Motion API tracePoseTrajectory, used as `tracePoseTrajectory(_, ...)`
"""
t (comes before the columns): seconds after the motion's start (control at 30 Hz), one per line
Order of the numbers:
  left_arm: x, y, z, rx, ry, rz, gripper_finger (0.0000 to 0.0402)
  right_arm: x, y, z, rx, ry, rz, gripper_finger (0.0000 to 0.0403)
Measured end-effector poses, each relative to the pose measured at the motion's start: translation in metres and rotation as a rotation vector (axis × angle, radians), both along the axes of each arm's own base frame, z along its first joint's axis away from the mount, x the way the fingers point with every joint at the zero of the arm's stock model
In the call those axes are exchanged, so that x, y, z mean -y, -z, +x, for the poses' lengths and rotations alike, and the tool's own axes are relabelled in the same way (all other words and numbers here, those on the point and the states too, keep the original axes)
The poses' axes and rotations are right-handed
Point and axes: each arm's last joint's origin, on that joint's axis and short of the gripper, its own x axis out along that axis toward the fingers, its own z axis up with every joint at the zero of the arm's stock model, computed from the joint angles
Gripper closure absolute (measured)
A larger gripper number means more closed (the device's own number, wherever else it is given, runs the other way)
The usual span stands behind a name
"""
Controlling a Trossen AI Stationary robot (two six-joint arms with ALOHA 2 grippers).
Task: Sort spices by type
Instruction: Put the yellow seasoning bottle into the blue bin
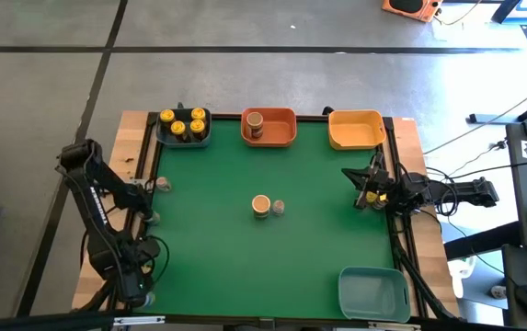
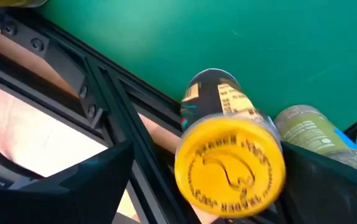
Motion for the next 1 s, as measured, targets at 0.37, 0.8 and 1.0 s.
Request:
tracePoseTrajectory(0.37, 0.002, 0.018, 0.000, 0.028, 0.009, -0.058, 0.0077, 0.000, 0.000, 0.000, 0.000, 0.001, -0.001, 0.0391)
tracePoseTrajectory(0.8, 0.000, 0.018, 0.000, -0.006, -0.048, -0.045, 0.0188, 0.000, 0.000, 0.000, -0.005, 0.004, -0.011, 0.0391)
tracePoseTrajectory(1.0, -0.007, 0.018, 0.011, -0.022, -0.120, -0.022, 0.0188, 0.000, 0.000, 0.000, -0.011, 0.005, -0.027, 0.0391)
